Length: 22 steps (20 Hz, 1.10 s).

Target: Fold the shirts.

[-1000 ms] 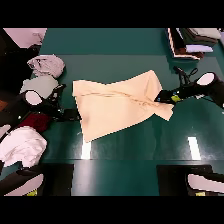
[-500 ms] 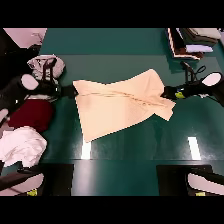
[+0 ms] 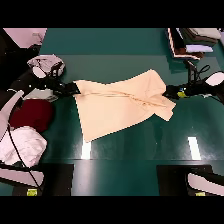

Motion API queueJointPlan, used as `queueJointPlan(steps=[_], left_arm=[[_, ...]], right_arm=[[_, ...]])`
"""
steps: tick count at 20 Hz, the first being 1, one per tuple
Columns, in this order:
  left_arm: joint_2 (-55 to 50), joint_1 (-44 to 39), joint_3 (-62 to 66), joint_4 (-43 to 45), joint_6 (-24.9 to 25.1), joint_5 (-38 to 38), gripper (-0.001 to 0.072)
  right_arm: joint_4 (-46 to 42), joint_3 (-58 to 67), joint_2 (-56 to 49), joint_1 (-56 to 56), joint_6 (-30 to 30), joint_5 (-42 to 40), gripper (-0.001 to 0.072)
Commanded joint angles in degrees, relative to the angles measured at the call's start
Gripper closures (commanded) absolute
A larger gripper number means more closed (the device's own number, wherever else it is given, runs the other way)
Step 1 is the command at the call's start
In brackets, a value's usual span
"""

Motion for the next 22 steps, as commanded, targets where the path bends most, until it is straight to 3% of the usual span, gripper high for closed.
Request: queueJointPlan(steps=[1,3,4,5,10,19,22], left_arm=[[-1.88,0.02,1.64,-1.99,1.53,0.04,0.0264],[-1.84,0.02,2.64,-1.73,1.55,-0.28,0.0433],[-1.84,0.02,2.78,-1.73,1.60,-0.28,0.0585],[-1.84,0.02,2.84,-1.70,1.70,-0.26,0.0684],[2.12,0.02,10.16,1.84,1.66,-3.30,0.0685],[31.67,1.25,37.97,7.48,2.56,-4.66,0.0684],[39.71,1.25,42.03,7.06,2.54,-4.92,0.0684]], right_arm=[[0.00,0.00,0.04,0.09,0.02,-0.17,0.0697],[0.00,0.00,0.04,0.09,0.00,-0.11,0.0697],[0.02,0.00,0.04,0.09,0.02,-0.09,0.0697],[0.00,0.00,0.04,0.09,0.02,-0.09,0.0697],[-2.01,5.31,0.22,-0.24,0.00,2.64,0.0698],[-1.99,55.25,0.24,-1.62,0.31,18.21,0.0698],[-2.01,61.70,4.09,-1.62,1.36,19.50,0.0698]])
